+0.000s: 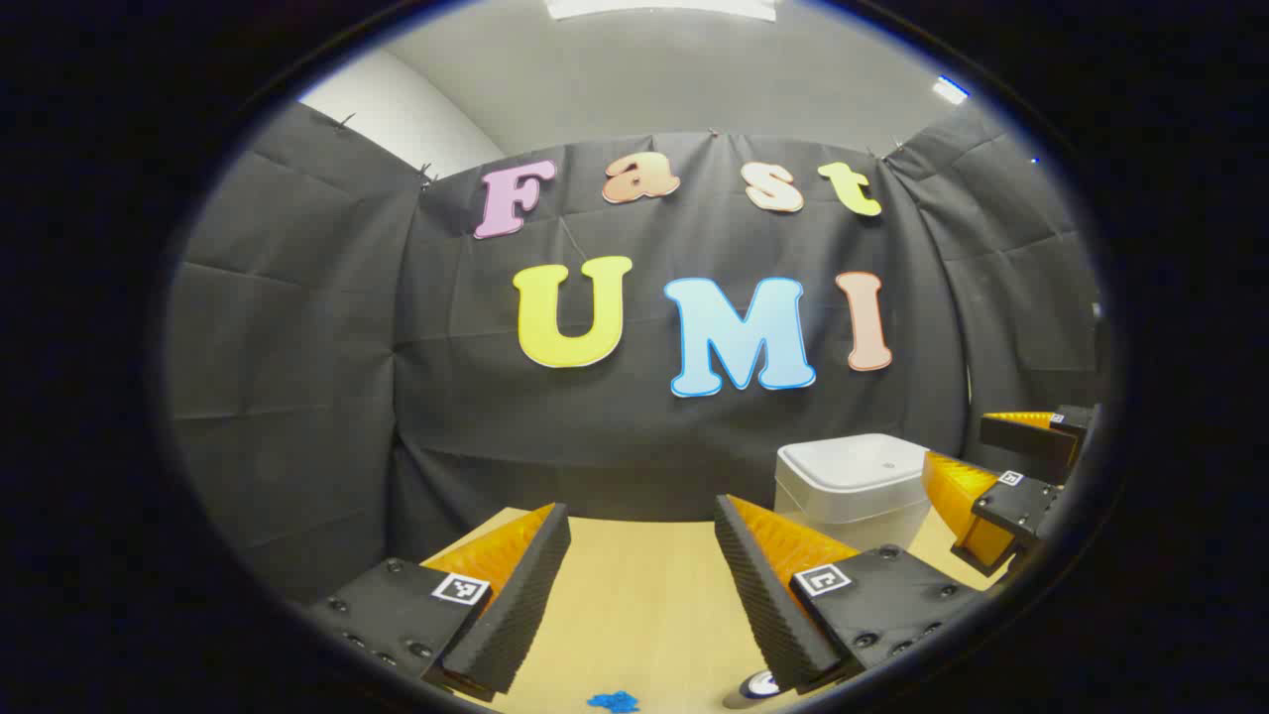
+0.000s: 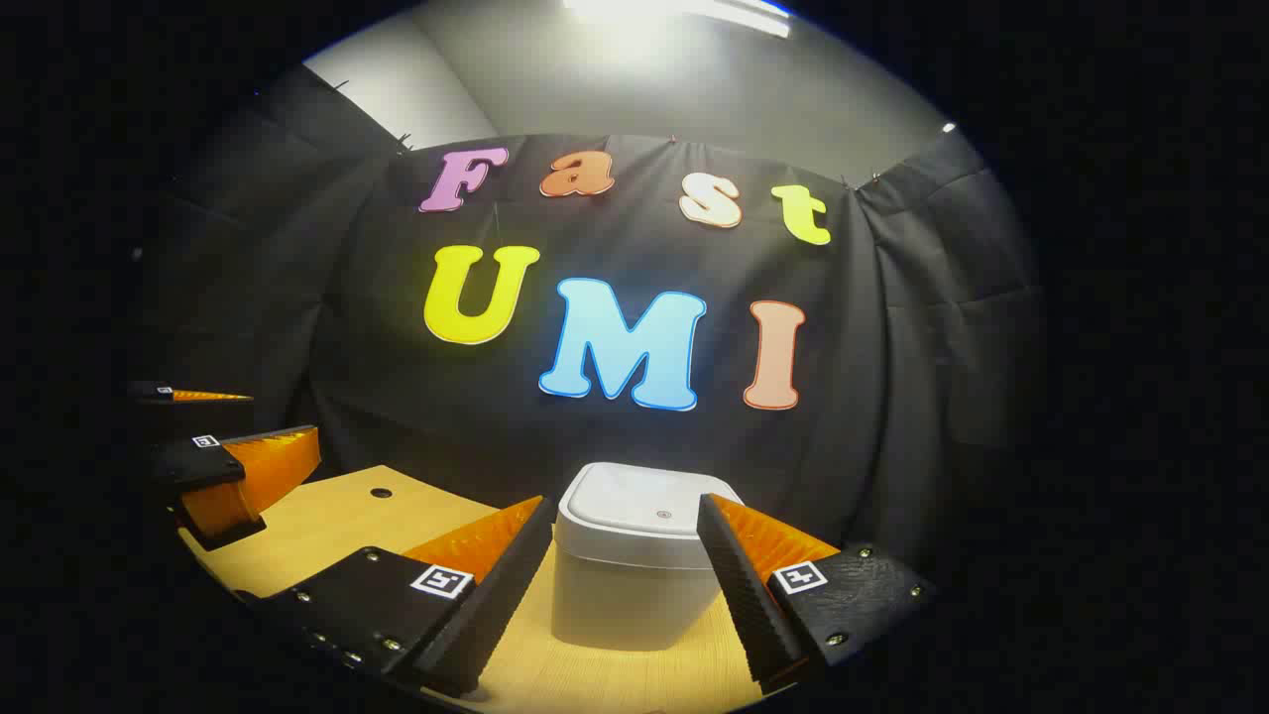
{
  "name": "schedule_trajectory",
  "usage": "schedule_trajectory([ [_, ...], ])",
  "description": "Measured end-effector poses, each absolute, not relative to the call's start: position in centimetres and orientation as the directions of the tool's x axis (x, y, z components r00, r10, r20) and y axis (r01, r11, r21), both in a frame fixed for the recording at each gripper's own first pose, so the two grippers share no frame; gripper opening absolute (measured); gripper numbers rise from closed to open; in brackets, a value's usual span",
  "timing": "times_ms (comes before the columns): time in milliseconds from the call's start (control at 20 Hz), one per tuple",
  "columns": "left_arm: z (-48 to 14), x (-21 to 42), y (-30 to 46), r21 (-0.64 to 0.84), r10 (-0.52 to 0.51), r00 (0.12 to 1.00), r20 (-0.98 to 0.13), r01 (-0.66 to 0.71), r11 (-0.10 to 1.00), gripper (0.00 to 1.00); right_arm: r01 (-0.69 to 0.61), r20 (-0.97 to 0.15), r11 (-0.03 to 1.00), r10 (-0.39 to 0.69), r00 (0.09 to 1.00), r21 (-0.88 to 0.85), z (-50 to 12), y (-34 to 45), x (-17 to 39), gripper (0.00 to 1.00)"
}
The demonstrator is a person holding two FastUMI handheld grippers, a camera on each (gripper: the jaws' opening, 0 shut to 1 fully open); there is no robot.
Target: Press the lid of the desktop garbage bin to open it, pick up the crumpled paper on the desktop and throw it into the bin, then pick up the pop can on the desktop and drop it into the bin, and finally close the garbage bin lid.
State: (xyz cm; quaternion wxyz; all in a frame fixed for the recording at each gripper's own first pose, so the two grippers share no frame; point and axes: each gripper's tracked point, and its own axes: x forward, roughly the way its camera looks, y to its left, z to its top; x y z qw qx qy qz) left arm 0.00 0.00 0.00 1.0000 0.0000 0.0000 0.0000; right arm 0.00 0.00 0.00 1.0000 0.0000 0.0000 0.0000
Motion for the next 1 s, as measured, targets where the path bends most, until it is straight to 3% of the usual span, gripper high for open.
schedule_trajectory([
  [550, 0.5, 0.7, -0.4, 0.018, -0.006, 1.0, 0.022, 0.005, 1.0, 1.0, -0.001, 0.009, 1.0, 0.001, 1.0, 0.002, 0.2, 0.1, 0.8, 0.94],
  [600, 0.3, 0.9, -0.4, 0.017, -0.008, 1.0, 0.022, 0.008, 1.0, 0.96, 0.001, 0.009, 1.0, -0.001, 1.0, -0.003, 0.1, 0.0, 0.8, 0.94],
  [1000, 0.3, 1.4, -0.7, 0.01, -0.015, 1.0, 0.023, 0.014, 1.0, 1.0, 0.003, 0.009, 1.0, -0.003, 1.0, -0.017, 0.0, 0.0, 1.0, 0.95],
])
